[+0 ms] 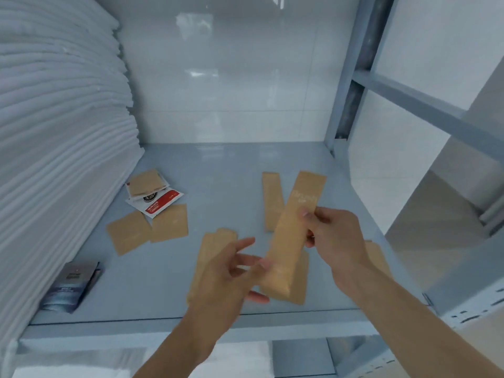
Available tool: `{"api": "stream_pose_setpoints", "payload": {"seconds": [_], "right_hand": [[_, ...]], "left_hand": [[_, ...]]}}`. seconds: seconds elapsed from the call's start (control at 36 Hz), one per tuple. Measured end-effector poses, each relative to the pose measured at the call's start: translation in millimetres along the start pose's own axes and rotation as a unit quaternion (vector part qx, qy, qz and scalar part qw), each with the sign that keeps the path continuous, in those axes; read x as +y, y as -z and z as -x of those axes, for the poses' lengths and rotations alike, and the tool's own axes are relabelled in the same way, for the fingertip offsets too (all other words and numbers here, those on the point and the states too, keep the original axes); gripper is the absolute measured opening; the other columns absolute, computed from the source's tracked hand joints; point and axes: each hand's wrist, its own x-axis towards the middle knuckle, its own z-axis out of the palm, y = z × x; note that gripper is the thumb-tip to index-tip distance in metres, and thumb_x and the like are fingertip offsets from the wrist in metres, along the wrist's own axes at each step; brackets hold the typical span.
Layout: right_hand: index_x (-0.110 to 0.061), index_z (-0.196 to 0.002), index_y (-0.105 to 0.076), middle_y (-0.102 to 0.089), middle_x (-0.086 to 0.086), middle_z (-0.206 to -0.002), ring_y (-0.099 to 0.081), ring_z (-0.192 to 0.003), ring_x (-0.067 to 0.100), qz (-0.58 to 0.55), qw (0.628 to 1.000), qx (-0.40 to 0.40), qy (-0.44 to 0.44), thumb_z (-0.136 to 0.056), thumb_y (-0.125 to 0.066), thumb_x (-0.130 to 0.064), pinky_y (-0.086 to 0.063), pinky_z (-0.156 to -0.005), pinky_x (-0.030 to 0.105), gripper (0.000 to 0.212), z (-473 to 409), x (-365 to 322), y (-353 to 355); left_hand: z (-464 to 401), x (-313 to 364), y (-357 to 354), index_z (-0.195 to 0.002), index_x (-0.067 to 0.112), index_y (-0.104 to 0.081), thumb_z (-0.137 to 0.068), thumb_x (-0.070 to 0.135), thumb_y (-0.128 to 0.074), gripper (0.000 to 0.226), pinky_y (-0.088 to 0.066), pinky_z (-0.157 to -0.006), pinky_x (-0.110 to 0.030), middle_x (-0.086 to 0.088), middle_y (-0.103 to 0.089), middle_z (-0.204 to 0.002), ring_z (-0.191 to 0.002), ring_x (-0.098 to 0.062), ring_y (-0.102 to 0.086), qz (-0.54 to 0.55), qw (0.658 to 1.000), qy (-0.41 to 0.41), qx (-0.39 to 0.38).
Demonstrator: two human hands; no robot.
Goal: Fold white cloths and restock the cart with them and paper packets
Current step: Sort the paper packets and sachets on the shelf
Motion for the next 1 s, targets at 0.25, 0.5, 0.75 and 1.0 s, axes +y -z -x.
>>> {"api": "stream_pose_setpoints", "payload": {"seconds": [0.25,0.5,0.75,1.0], "right_hand": [[-0.013,-0.122,-0.068,-0.074,0.004,-0.101,-0.072,-0.092,0.019,0.046,0.994,-0.080,-0.056,-0.094,-0.064,-0.013,-0.056,-0.093,0.043,0.029,-33,20,-3],[-0.025,-0.133,-0.058,-0.067,-0.001,-0.103,-0.067,-0.084,0.012,0.059,0.997,-0.025,0.035,-0.093,-0.066,-0.013,-0.048,-0.053,0.011,0.043,-94,26,-42],[-0.027,-0.134,-0.057,-0.063,-0.004,-0.113,-0.063,-0.101,0.014,0.261,0.961,-0.008,0.085,-0.094,-0.063,-0.021,-0.050,-0.084,0.021,0.041,-140,48,-51],[-0.029,-0.134,-0.058,-0.046,-0.003,-0.125,-0.042,-0.116,0.016,0.412,0.900,-0.086,0.114,-0.096,-0.056,-0.023,-0.045,-0.093,0.030,0.038,-145,62,-53]], "left_hand": [[-42,-7,-40,-0.125,0.036,-0.058,-0.089,0.007,-0.070,0.048,-0.056,-0.067,-0.020,-0.007,-0.076,-0.082,-0.069,-0.022,-0.075,-0.054,0.997,-0.038,-0.027],[-115,-11,-32,-0.099,0.047,-0.062,-0.080,0.016,-0.080,0.041,-0.042,-0.069,-0.001,0.017,-0.055,-0.103,-0.085,0.008,-0.058,-0.197,0.963,-0.184,0.017],[-172,-28,-28,-0.116,0.029,-0.071,-0.078,0.021,-0.082,0.040,-0.032,-0.085,-0.003,0.008,-0.051,-0.101,-0.103,-0.012,-0.042,-0.410,0.858,-0.310,-0.005],[-187,-44,-20,-0.118,0.023,-0.067,-0.085,0.030,-0.073,0.034,-0.027,-0.087,-0.003,0.006,-0.045,-0.116,-0.105,-0.009,-0.035,-0.467,0.832,-0.287,-0.088]]}}
